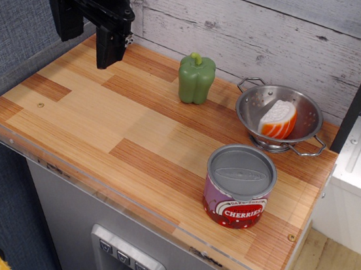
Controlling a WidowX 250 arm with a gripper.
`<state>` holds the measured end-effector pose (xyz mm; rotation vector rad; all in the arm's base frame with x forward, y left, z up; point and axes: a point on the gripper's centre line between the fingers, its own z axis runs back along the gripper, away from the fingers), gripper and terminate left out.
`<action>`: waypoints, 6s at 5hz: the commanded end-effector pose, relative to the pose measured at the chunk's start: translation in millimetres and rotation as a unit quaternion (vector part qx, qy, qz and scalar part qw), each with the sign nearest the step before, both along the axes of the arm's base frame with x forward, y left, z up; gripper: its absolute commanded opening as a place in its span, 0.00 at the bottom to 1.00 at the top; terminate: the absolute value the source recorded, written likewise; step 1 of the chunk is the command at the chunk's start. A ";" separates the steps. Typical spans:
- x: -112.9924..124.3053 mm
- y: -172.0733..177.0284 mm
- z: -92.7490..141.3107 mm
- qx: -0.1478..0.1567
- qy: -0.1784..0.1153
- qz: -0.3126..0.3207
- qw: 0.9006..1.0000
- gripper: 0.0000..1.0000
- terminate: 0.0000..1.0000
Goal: Place the green pepper on the front right corner of the table
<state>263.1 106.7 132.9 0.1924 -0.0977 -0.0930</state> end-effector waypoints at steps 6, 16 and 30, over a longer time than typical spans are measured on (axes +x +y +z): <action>112.2 -43.2 -24.5 -0.055 -0.045 -0.116 0.991 1.00 0.00; 83.8 -17.6 -25.2 -0.044 0.005 0.008 0.999 0.00 0.00; -12.4 61.2 -44.9 0.011 0.015 0.220 0.975 1.00 0.00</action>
